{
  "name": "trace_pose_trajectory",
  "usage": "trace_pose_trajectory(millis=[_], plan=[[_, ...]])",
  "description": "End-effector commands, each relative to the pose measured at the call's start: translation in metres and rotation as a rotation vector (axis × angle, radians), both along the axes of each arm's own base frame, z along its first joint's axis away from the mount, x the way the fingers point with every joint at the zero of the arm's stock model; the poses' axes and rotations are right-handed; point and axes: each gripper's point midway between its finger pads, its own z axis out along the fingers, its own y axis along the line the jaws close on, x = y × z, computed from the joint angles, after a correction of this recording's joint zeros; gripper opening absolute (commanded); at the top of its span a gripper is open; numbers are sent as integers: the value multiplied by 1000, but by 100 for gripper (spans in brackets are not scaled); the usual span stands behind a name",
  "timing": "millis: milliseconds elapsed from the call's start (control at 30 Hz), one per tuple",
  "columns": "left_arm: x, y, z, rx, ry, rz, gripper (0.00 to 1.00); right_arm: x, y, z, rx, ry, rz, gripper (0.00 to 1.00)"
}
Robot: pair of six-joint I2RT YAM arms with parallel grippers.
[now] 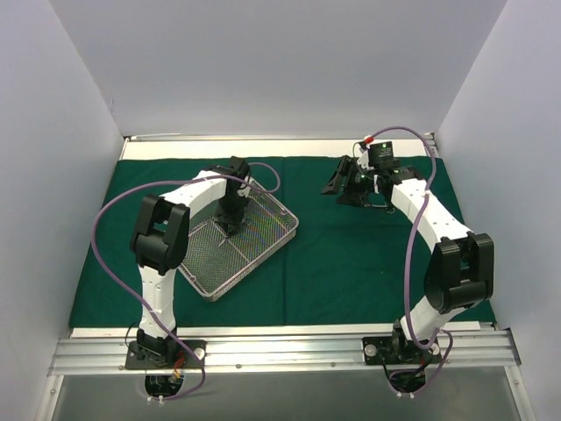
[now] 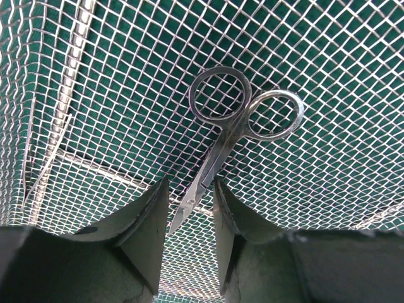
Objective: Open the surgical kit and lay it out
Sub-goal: Pick up the medical item from the container.
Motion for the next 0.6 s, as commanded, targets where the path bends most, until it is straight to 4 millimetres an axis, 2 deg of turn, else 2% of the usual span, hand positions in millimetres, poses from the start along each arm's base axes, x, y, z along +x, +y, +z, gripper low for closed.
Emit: trace_pose_trajectory(millis=[0, 333, 467, 567], plan=[[-22, 4, -48, 40, 105, 35, 38, -5, -4, 17, 5, -51, -9, 57], [-26, 2, -52, 30, 100, 54, 21, -3, -5, 21, 3, -64, -8, 57], [-21, 4, -40, 34, 60, 55, 9, -1, -4, 21, 4, -65, -8, 57], [-15, 2, -20, 17, 22, 55, 2, 0, -2, 22, 7, -68, -2, 57]])
